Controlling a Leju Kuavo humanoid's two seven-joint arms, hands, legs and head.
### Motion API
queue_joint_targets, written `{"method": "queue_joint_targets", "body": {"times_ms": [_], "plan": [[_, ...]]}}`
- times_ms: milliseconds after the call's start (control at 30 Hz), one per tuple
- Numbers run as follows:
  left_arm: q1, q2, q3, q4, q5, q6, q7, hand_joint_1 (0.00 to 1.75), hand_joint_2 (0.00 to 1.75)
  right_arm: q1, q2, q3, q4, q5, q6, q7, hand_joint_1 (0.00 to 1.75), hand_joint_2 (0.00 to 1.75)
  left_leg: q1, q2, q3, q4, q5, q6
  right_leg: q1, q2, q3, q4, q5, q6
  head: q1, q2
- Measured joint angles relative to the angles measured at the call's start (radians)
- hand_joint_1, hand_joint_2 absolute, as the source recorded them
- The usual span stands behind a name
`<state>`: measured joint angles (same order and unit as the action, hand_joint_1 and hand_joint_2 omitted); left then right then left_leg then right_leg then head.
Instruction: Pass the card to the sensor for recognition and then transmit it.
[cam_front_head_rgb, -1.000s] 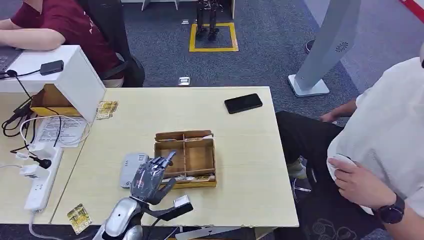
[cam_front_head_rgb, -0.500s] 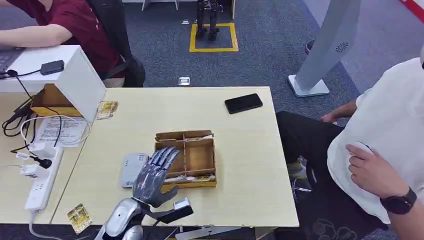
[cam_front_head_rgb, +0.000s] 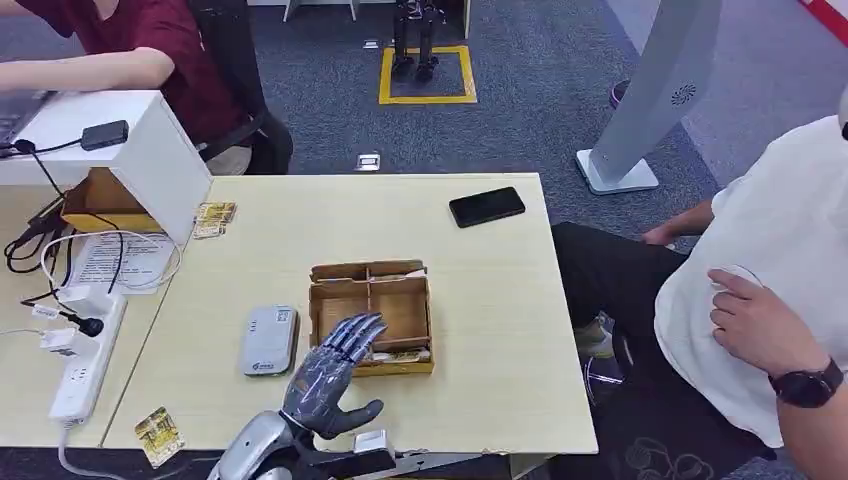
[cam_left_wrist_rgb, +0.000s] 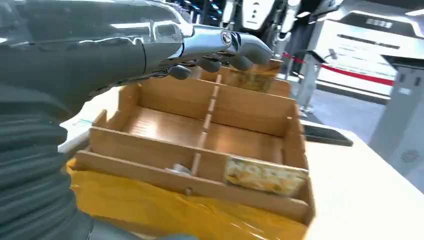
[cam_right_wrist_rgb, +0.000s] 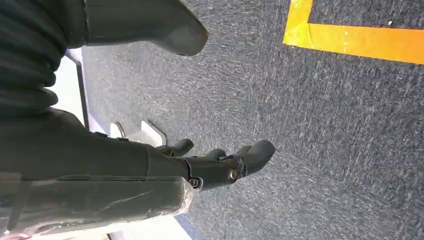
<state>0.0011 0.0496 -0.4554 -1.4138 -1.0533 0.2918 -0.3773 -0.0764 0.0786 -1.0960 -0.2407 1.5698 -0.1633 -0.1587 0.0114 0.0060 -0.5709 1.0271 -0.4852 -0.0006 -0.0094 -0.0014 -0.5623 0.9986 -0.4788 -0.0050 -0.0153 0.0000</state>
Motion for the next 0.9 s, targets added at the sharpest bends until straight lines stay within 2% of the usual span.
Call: {"method": "queue_joint_targets", "body": {"times_ms": [333, 467, 667, 800, 900], "plan": [[0.000, 0.010, -0.045, -0.019, 0.003, 0.007, -0.003, 0.00, 1.75, 0.000, 0.000, -0.003, 0.000, 0.000, 0.000, 0.003, 0.00, 1.75, 0.000, 0.000, 0.000, 0.000, 0.000, 0.000, 0.000, 0.000, 0.000, 0.000, 0.000, 0.000, 0.000, 0.000], [-0.006, 0.004, -0.088, -0.042, -0.055, 0.037, 0.045, 0.00, 1.75, 0.000, 0.001, -0.005, 0.000, 0.000, 0.000, 0.006, 0.00, 1.75, 0.000, 0.000, 0.000, 0.000, 0.000, 0.000, 0.000, 0.000, 0.000, 0.000, 0.000, 0.000, 0.000, 0.000], [-0.021, -0.011, -0.124, -0.050, -0.093, 0.051, 0.087, 0.00, 1.75, -0.001, 0.003, -0.005, 0.000, 0.000, 0.000, 0.008, 0.00, 1.75, 0.000, 0.000, 0.000, 0.000, 0.000, 0.000, 0.000, 0.000, 0.000, 0.000, 0.000, 0.000, 0.000, 0.000], [-0.046, -0.023, -0.137, -0.042, -0.213, 0.079, 0.182, 0.00, 1.75, -0.003, 0.006, -0.005, 0.000, 0.000, 0.000, 0.012, 0.00, 1.75, 0.000, 0.000, 0.000, 0.000, 0.000, 0.000, 0.000, 0.000, 0.000, 0.000, 0.000, 0.000, 0.000, 0.000], [-0.064, -0.033, -0.137, -0.022, -0.232, 0.083, 0.210, 0.00, 1.75, -0.004, 0.008, -0.005, 0.000, 0.000, 0.000, 0.013, 0.00, 1.75, 0.000, 0.000, 0.000, 0.000, 0.000, 0.000, 0.000, 0.000, 0.000, 0.000, 0.000, 0.000, 0.000, 0.000]]}}
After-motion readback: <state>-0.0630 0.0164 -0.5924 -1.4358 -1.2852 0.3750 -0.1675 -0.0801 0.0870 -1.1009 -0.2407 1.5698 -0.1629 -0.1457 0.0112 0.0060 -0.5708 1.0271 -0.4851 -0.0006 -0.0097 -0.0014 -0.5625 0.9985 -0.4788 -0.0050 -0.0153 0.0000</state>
